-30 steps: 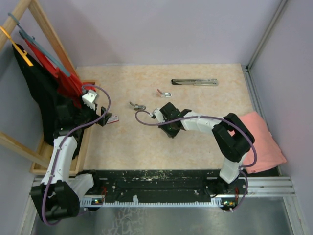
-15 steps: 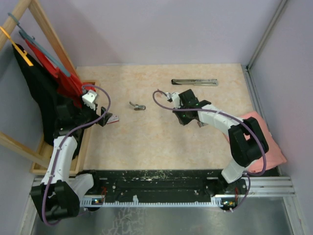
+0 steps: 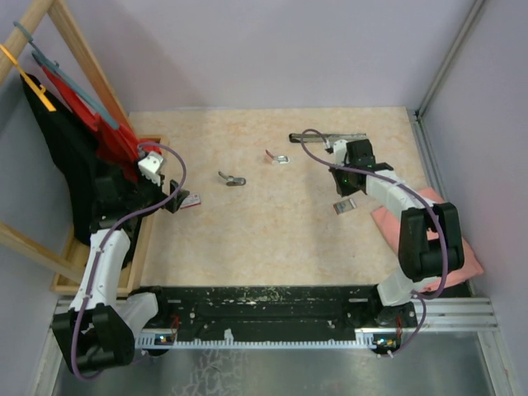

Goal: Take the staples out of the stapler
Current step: Place the staple in the staple box.

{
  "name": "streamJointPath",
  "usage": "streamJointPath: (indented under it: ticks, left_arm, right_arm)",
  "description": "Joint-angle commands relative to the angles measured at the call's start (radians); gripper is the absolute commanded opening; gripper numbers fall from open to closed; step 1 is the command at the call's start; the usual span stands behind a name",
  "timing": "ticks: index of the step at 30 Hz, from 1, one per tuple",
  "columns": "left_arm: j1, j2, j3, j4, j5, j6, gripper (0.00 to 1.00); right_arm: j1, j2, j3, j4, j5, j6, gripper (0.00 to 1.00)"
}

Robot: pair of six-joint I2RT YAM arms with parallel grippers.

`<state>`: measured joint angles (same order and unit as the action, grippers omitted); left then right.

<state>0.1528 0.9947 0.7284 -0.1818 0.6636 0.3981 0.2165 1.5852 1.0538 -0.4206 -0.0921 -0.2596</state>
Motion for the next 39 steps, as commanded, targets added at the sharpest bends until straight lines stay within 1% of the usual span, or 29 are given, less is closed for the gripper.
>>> streamJointPath:
  ticks: [1, 17, 27, 39]
  left_arm:
    - [0.007, -0.007, 0.015, 0.001, 0.024, 0.007, 0.99]
    - [0.007, -0.005, 0.014, 0.001, 0.028, 0.008, 0.99]
    - [0.007, -0.004, 0.015, 0.001, 0.028, 0.009, 0.99]
    - [0.007, 0.001, 0.017, 0.001, 0.03, 0.007, 0.99]
  right_arm:
    - [-0.041, -0.027, -0.015, 0.074, -0.006, -0.019, 0.16]
    - [-0.088, -0.016, -0.112, 0.139, 0.025, -0.027, 0.16]
    - [-0.093, 0.006, -0.127, 0.155, 0.031, -0.021, 0.16]
    - [-0.1, 0.009, -0.124, 0.125, 0.028, -0.022, 0.16]
